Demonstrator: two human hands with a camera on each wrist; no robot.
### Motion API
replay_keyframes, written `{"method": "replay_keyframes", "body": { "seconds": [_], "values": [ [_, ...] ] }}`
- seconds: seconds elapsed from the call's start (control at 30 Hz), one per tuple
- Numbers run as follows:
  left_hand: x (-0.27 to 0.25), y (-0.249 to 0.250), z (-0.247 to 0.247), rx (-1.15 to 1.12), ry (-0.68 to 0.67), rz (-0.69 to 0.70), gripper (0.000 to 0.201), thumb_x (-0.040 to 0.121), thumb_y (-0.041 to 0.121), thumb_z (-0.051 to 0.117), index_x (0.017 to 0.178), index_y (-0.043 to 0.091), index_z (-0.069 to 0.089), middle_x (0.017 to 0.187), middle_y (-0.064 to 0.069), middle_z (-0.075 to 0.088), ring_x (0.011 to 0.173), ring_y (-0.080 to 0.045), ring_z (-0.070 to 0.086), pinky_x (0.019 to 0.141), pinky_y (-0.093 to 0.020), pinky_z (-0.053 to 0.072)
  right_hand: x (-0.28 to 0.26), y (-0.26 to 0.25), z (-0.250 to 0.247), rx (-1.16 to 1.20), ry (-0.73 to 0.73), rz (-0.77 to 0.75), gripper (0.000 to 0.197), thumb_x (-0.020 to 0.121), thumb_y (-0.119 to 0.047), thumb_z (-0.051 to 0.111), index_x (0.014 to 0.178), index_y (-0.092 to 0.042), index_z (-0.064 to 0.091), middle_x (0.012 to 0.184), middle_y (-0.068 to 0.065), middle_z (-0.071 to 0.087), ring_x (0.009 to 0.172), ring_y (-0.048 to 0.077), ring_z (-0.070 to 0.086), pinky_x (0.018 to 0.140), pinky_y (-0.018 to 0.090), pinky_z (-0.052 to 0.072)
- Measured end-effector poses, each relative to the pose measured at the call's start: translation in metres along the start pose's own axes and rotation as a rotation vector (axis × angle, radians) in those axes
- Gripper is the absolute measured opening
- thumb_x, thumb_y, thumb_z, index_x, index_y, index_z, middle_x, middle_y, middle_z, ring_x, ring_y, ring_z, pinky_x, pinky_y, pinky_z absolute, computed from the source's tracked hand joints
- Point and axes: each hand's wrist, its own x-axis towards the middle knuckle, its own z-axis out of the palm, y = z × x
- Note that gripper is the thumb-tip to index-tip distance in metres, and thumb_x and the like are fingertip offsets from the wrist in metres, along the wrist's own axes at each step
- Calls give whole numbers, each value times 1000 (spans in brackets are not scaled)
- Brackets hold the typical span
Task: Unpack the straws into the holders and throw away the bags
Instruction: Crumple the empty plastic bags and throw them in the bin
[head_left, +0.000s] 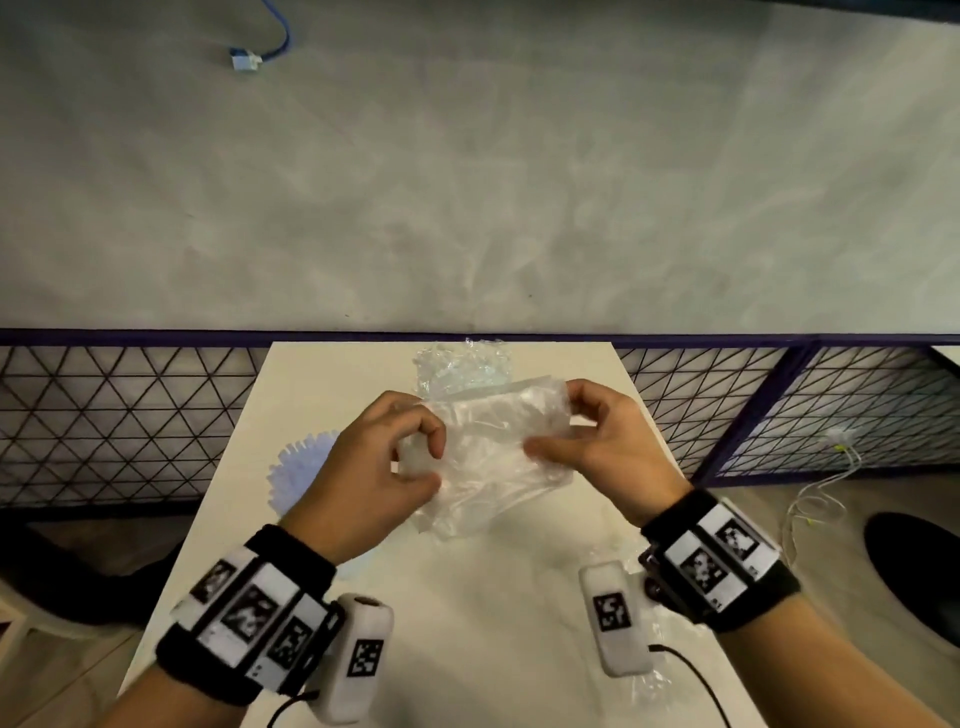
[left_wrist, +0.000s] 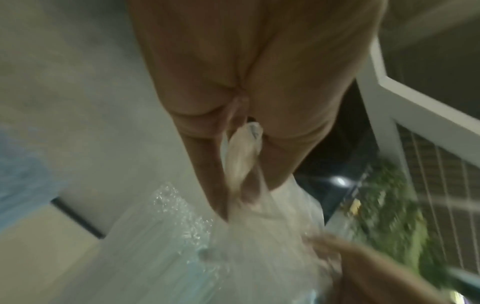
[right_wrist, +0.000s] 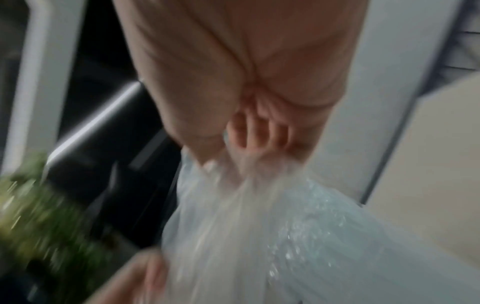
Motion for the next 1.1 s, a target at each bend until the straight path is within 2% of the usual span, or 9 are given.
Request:
{"method": "replay_keyframes", "body": {
  "seconds": [0.17,0.33,0.47,0.57,0.63,0.73,0.9,1.0,1.1],
  "values": [
    [5,1,31,192,172,-26,32,76,-4,62,95,21,57,107,8,43,89,0,54,72,-8,41,-19,0,38,-510,297,-531,40,66,-6,76,101,-14,59,92,-6,55,76,4,45,73,4,36],
    [7,6,36,-381,80,-211,41,74,37,56,114,29,57,120,2,53,111,-22,59,92,-40,52,-42,7,63,-586,120,-630,41,78,-24,66,114,-5,61,102,3,60,91,16,56,80,23,46],
    [1,8,32,-509,10,-117,46,83,35,65,120,39,38,118,-4,55,102,-24,62,88,-40,55,-46,10,54,-562,-139,-626,47,83,-16,56,129,-7,60,125,3,62,114,17,58,99,25,45],
    [1,-7,31,-252,17,-23,29,97,14,52,108,41,52,102,3,59,89,-26,61,81,-36,52,-41,13,37,-195,-268,-400,43,85,1,52,123,-12,66,119,1,69,109,12,65,97,25,49],
    [-4,-21,35,-36,-13,-15,44,96,-2,43,86,35,65,103,0,57,106,-12,56,84,-13,42,-34,23,17,-3,-182,-205,41,85,11,51,106,-17,71,104,-1,73,99,10,68,90,24,51],
    [-13,-27,49,89,-103,-82,55,90,-12,38,70,28,69,115,-5,51,126,3,29,82,8,25,-26,62,-25,-326,17,-25,39,85,9,54,98,-25,68,99,-6,69,92,11,64,80,19,47],
    [-26,-42,83,189,-188,-161,24,89,12,58,86,31,73,123,4,42,104,0,53,78,-6,35,-42,147,-85,-950,70,525,69,82,-41,71,141,-25,40,145,12,38,129,35,43,106,43,40],
    [-32,-57,104,217,-263,-224,16,86,19,65,86,33,70,121,10,35,126,-12,48,90,-18,37,-59,180,-102,-956,96,785,103,73,-62,74,152,-22,22,152,15,33,136,39,40,109,50,40],
    [-33,-66,121,228,-305,-250,25,87,13,62,83,37,66,128,6,38,128,-16,47,97,-24,41,-71,203,-107,-723,82,951,119,70,-51,85,154,-10,11,152,21,36,137,39,42,108,45,42]
  ]
}}
